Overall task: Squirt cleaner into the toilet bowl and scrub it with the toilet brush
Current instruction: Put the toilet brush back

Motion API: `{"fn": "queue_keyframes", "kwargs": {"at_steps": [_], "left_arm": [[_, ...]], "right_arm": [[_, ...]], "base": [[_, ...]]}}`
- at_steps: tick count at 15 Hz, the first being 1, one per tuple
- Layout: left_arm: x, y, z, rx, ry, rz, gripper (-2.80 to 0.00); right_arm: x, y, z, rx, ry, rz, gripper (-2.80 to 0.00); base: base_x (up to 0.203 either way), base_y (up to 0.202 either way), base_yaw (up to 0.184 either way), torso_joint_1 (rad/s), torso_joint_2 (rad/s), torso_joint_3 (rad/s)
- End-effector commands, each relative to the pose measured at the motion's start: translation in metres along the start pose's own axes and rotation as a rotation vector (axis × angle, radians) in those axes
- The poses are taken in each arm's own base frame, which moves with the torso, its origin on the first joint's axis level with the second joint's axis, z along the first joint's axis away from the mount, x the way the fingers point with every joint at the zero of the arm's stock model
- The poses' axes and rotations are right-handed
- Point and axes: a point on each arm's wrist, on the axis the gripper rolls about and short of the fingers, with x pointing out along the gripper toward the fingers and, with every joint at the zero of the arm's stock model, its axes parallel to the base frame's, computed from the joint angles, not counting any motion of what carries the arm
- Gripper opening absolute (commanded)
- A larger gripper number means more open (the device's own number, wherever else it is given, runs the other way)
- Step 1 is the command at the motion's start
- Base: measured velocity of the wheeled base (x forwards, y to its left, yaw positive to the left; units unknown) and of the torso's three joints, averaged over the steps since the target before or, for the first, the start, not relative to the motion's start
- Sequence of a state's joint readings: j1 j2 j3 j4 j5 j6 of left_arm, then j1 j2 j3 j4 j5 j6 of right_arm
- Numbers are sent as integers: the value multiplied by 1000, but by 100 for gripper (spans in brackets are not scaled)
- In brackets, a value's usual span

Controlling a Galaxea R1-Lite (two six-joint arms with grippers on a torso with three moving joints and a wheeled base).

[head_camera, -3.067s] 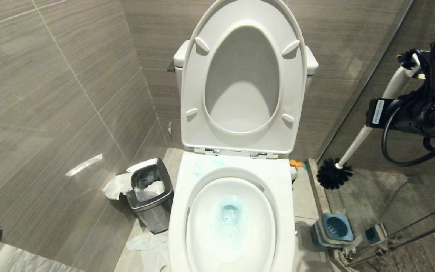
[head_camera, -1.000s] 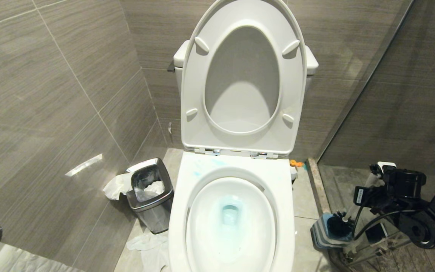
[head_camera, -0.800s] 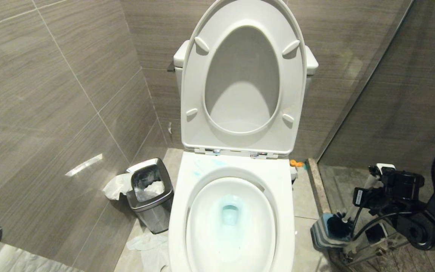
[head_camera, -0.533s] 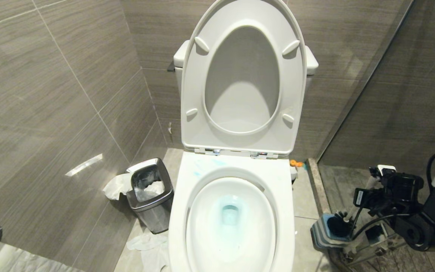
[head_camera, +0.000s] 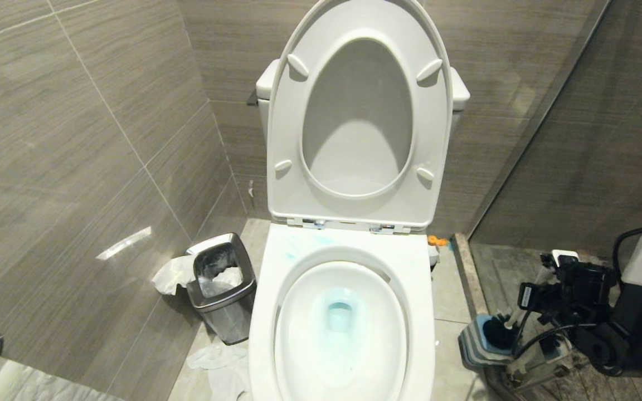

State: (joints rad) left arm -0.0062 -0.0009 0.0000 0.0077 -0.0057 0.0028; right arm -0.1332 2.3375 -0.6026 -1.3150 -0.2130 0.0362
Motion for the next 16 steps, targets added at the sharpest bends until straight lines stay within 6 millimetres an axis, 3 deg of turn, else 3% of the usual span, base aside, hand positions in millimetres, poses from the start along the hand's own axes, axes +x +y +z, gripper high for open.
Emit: {"fn": "queue_keyframes", "kwargs": {"at_steps": [1, 7, 16], "left_arm": [[0, 0, 0, 0, 2, 0, -280], [0, 0, 0, 0, 2, 0, -280], [0, 0, 0, 0, 2, 0, -280]], "right_arm": [[6, 1, -13, -12, 28, -6, -280], [12, 1, -25, -25, 58, -14, -280], [12, 1, -23, -29, 42, -9, -280]], "base": [[0, 0, 0, 0, 0, 0], [0, 0, 0, 0, 0, 0], [0, 0, 0, 0, 0, 0]]}}
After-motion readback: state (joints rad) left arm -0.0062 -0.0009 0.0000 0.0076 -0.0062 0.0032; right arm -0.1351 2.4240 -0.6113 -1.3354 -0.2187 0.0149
